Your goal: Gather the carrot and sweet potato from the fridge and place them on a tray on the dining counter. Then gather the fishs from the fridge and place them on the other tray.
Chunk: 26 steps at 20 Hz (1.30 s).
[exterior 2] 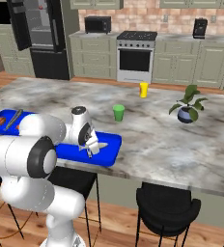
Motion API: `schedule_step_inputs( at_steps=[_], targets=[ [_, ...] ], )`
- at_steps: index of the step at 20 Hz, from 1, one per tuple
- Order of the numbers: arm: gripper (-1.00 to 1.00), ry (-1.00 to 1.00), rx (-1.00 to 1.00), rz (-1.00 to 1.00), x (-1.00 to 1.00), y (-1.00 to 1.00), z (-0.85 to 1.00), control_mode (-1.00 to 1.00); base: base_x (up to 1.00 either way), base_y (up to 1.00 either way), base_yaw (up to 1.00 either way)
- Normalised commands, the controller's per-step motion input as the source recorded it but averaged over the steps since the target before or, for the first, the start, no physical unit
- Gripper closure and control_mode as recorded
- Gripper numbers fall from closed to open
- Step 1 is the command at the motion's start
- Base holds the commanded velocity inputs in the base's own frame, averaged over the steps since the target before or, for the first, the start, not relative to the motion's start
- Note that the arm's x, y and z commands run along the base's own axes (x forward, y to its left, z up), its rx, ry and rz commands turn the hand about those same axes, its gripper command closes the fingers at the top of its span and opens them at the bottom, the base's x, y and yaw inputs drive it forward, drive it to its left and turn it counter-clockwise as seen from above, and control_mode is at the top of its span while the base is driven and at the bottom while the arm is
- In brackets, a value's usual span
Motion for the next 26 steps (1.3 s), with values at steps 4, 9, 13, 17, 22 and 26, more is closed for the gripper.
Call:
schedule_step_inputs(
  at_steps=[4, 9, 13, 17, 22, 26],
  targets=[
    [-1.00, 0.03, 0.00, -0.02, 0.23, 0.00, -0.08, -1.00, 0.00, 0.00, 0.00],
    [-1.00, 0.04, 0.00, -0.02, 0.13, -0.02, -0.07, -1.00, 0.00, 0.00, 0.00],
    [-1.00, 0.00, 0.00, 0.00, -0.01, -0.16, -0.01, -1.00, 0.00, 0.00, 0.00],
    [-1.00, 0.00, 0.00, 0.00, -0.19, -0.15, 0.38, -1.00, 0.00, 0.00, 0.00],
    [-1.00, -0.04, 0.01, 0.02, -0.41, -0.04, 0.75, -1.00, 0.00, 0.00, 0.00],
    [-1.00, -0.05, 0.00, 0.12, -0.36, 0.00, 0.82, -1.00, 0.00, 0.00, 0.00]
  ],
)
